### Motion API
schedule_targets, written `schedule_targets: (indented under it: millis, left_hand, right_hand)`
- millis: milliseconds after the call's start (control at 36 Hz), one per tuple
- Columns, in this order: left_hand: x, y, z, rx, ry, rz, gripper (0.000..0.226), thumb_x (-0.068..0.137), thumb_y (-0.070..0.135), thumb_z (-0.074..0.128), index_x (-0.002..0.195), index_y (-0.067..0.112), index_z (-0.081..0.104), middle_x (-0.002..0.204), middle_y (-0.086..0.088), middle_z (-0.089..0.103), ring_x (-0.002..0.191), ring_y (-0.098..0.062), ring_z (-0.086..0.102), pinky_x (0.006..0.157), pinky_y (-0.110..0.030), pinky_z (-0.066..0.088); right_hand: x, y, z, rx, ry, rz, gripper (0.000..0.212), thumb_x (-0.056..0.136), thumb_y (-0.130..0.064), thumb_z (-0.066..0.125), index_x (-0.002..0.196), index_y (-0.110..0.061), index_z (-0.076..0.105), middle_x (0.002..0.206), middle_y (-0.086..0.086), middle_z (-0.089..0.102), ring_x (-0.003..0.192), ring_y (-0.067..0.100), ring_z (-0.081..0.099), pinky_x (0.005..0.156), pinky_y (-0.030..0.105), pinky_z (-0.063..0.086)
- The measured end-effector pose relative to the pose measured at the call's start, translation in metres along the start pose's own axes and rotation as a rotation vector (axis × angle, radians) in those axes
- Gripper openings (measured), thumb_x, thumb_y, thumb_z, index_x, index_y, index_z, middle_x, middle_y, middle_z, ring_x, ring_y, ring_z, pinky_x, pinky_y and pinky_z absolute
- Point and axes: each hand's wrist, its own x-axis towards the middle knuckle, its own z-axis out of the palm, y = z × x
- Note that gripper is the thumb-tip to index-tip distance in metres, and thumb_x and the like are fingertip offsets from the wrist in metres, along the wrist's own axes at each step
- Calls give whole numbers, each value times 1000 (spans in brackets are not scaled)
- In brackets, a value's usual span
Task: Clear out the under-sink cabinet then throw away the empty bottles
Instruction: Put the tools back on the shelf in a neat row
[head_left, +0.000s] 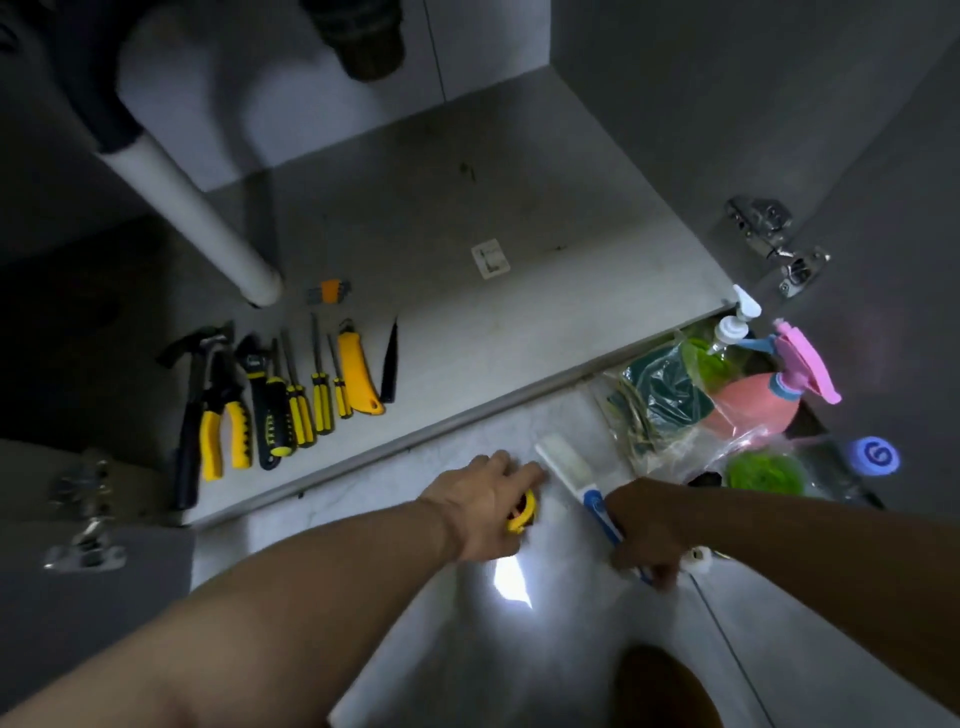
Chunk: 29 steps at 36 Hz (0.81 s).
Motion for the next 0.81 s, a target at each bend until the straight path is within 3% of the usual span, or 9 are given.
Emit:
schedule_targets:
  millis: [83, 139, 194, 333, 472, 611, 722, 806]
  left_hand:
    - [-27, -7, -42, 3, -50, -3, 68, 79, 45, 70, 138, 35, 36, 123, -3, 46, 113, -28, 53, 84, -35, 49]
    - [-46, -12, -67, 1, -37, -34, 66, 78, 46, 72, 135, 35, 41, 125, -4, 47, 115, -28, 54, 92, -38, 51]
    - [-66, -17, -88, -15, -2, -88, 65, 79, 45, 73, 135, 36, 43, 124, -6, 48, 115, -28, 53, 95, -36, 50]
    - [-104, -35, -122, -149, 179, -295, 60, 82, 37, 75, 135, 29, 48, 122, -13, 56, 112, -32, 58, 93, -35, 50]
    - [-110, -64, -121, -478, 458, -505, 66, 81, 33, 77, 140, 25, 48, 124, -5, 64, 113, -24, 62, 93, -28, 49]
    - [-100, -102, -106, -734, 577, -556, 66, 72, 29, 85, 132, 24, 59, 114, 3, 71, 107, -17, 66, 99, -36, 54]
    - [-85, -124, -97, -966, 704, -548, 50, 73, 24, 86, 115, 28, 60, 105, 5, 71, 98, -15, 67, 89, -33, 55]
    - [-72, -129, -94, -1162, 832, -528, 48, 76, 23, 87, 107, 34, 53, 93, 19, 63, 86, 1, 61, 73, -22, 48]
  right_hand:
    - [-28, -6, -25, 82, -88, -25, 30, 75, -35, 61, 62, -9, 67, 66, 3, 75, 51, 9, 67, 50, 13, 49]
    - [-44, -11, -38, 198, -60, -61, 23, 75, -28, 62, 74, -6, 68, 66, 9, 74, 51, 16, 69, 49, 22, 54]
    - [-59, -20, -50, 325, 15, -86, 19, 79, -21, 63, 83, -2, 61, 62, 13, 71, 48, 21, 69, 42, 24, 51]
    - [-86, -52, -77, 409, 253, -144, 12, 81, -13, 60, 76, -5, 53, 48, 8, 65, 39, 21, 63, 38, 22, 47]
    - [-78, -81, -108, 367, 425, -47, 22, 82, -22, 64, 91, -3, 61, 62, 9, 72, 49, 21, 70, 44, 23, 50]
    - [-59, -110, -129, 224, 552, 70, 21, 79, -33, 64, 79, -17, 51, 64, 0, 68, 47, 13, 66, 45, 20, 44]
    - [-35, -130, -138, 140, 631, 161, 24, 82, -38, 65, 82, -18, 51, 71, -2, 61, 56, 12, 60, 47, 21, 36]
    - [-9, -136, -136, 118, 719, 201, 32, 82, -39, 68, 102, -17, 56, 92, 3, 61, 79, 22, 59, 67, 24, 41]
